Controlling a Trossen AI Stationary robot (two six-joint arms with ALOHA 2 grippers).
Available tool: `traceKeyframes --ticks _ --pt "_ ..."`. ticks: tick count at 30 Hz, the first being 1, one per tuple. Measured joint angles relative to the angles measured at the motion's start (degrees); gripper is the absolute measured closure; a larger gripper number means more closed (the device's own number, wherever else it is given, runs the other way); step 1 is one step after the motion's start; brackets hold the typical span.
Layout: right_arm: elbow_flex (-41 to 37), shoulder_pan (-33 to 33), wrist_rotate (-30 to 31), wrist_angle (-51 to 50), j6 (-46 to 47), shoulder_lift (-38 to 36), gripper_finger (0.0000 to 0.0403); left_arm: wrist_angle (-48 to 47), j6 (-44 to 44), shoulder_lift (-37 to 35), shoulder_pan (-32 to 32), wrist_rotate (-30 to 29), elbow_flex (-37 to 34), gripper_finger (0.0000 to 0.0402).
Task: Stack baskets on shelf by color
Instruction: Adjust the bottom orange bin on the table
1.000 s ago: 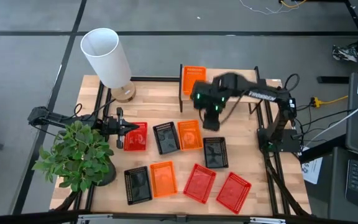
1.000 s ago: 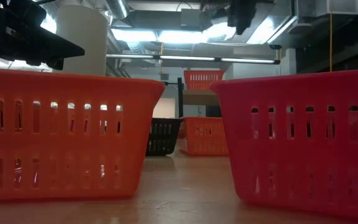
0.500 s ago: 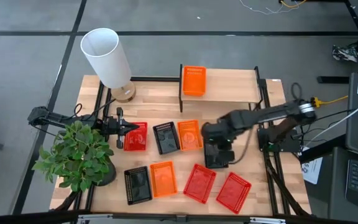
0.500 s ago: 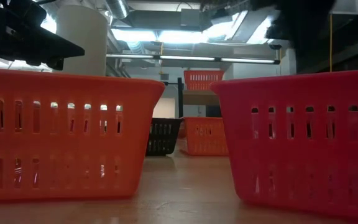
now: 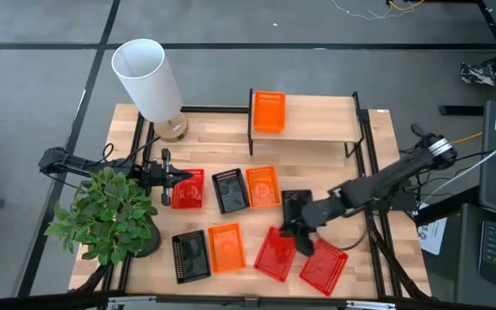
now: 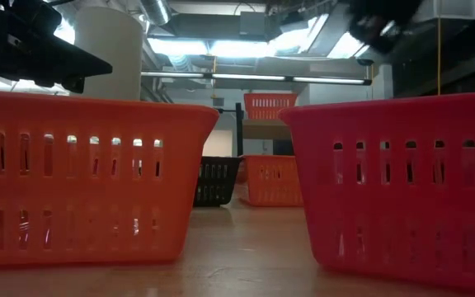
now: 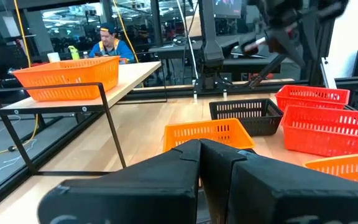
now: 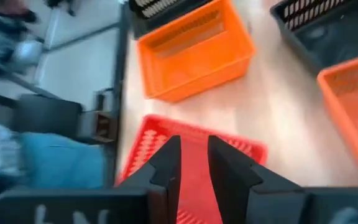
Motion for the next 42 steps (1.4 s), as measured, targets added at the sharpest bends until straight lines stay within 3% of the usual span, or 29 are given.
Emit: traceKeyframes --ticks 9,14,19,23,28,42 --pt "19.2 -4.5 1.9 1.7 -18.7 21.0 0.0324 0.0 -0.2 0.0 0.0 0.0 0.0 0.0401" --pt "30.8 -4.8 6.8 2.6 -25.1 31.8 0.0324 0.0 -0.2 0.0 0.0 0.0 0.0 0.0401" --pt "40.9 -5.1 6.3 3.3 -29.2 41.2 0.0324 0.0 -0.2 0.0 0.0 0.0 0.0 0.0401" --pt "47.8 -5.6 2.0 0.4 -30.4 47.6 0.0324 0.0 -0.2 0.0 0.0 0.0 0.0 0.0401" --pt "54.2 -5.6 0.3 -10.3 -27.4 51.9 0.0324 0.0 -0.2 0.0 0.0 0.0 0.0 0.0401" --pt "56.4 -5.2 -0.7 -41.3 -14.7 53.1 0.0324 0.0 -0.2 0.0 0.0 0.0 0.0 0.0401"
